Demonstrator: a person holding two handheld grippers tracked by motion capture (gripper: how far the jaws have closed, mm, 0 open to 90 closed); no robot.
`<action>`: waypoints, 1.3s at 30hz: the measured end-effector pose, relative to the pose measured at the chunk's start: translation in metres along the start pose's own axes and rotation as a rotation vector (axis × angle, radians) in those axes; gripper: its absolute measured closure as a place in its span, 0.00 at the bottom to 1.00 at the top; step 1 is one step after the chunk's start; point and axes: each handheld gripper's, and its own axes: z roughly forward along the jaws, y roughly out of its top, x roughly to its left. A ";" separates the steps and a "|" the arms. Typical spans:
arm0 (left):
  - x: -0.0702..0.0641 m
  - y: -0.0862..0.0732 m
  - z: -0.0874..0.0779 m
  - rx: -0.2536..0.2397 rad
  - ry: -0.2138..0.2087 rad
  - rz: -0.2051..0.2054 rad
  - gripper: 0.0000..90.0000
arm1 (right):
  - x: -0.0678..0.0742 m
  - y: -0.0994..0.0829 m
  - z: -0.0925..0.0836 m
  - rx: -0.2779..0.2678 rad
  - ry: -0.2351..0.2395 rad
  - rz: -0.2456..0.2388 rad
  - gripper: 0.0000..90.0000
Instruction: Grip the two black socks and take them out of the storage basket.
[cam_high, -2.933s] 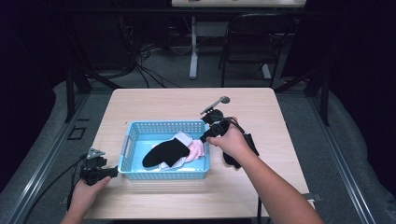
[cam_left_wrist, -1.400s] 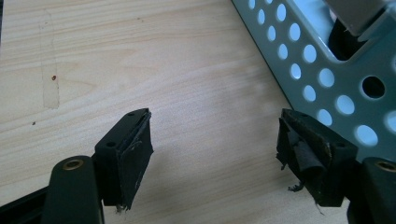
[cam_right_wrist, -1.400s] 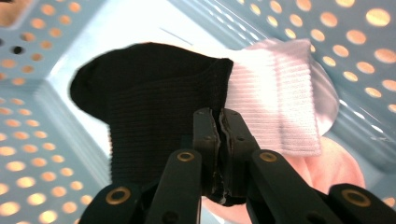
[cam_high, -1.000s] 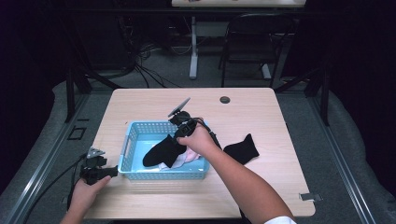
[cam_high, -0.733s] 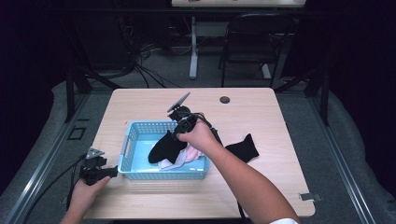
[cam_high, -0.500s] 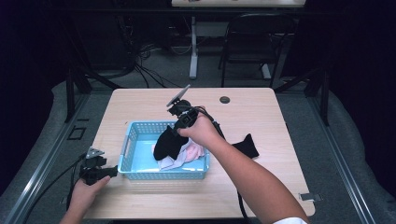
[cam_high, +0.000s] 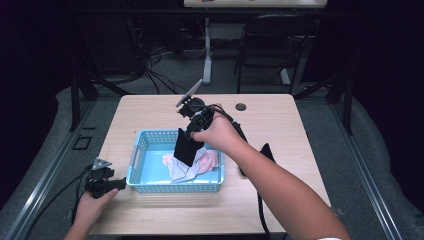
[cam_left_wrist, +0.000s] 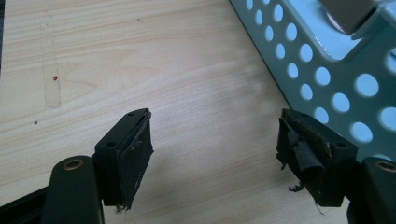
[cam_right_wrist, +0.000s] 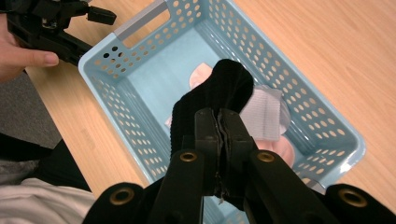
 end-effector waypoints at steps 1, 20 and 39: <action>0.000 0.000 0.000 0.000 0.000 0.000 0.29 | 0.000 0.000 -0.003 0.002 -0.003 -0.008 0.97; -0.001 0.000 0.000 0.001 0.002 0.000 0.29 | -0.011 -0.022 -0.062 -0.022 -0.039 0.012 0.97; -0.002 -0.001 0.002 -0.005 0.012 -0.001 0.29 | -0.039 -0.068 -0.099 -0.042 -0.108 0.095 0.97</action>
